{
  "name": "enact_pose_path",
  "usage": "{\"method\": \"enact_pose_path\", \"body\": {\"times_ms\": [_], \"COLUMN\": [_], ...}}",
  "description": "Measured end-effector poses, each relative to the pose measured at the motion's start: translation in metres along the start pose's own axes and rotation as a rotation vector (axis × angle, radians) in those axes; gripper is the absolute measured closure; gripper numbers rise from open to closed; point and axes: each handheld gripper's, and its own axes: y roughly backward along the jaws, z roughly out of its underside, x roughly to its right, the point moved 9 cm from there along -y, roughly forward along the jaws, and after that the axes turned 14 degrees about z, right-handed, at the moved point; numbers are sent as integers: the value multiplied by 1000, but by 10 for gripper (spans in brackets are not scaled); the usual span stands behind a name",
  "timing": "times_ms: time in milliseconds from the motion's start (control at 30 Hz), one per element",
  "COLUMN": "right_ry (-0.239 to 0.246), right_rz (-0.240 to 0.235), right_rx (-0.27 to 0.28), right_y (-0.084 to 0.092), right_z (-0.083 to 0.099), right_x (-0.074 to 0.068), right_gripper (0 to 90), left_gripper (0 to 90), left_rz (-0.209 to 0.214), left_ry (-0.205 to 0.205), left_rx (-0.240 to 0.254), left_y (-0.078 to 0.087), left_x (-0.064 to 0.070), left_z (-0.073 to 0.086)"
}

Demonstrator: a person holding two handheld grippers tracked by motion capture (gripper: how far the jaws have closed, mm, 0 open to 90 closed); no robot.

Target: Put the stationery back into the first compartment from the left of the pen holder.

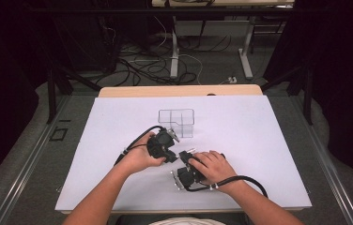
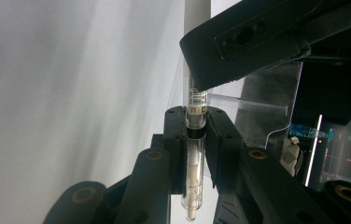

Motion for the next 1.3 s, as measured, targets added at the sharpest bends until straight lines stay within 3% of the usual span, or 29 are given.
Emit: {"method": "enact_pose_path", "body": {"times_ms": [333,500,700,967,1000,1133,1167,1300], "right_ry": [-24,-39,-47,-107,-107,-150,-167,-243], "right_rz": [0,4,2,32,-3,22,30,23], "right_rx": [-8,-6,-1,14,-17,15,17,16], "right_y": [0,-2,-3,-6,-4,-7,-8,-9], "right_z": [2,2,1,-1,1,-2,-2,-1], "right_x": [2,5,6,14,14,21,23,29], "right_gripper": [794,794,794,795,795,795,795,795], "left_gripper": [786,737,642,501,487,422,407,367], "left_rz": [7,-1,-64,-155,-171,-203,-215,-235], "left_ry": [9,40,69,99,99,97,102,130], "left_rx": [25,75,145,270,274,296,322,343], "left_y": [4,12,29,52,55,64,65,73], "left_x": [-2,-5,-16,-36,-38,-47,-50,-61], "left_z": [-1,-1,2,11,13,21,21,30]}}
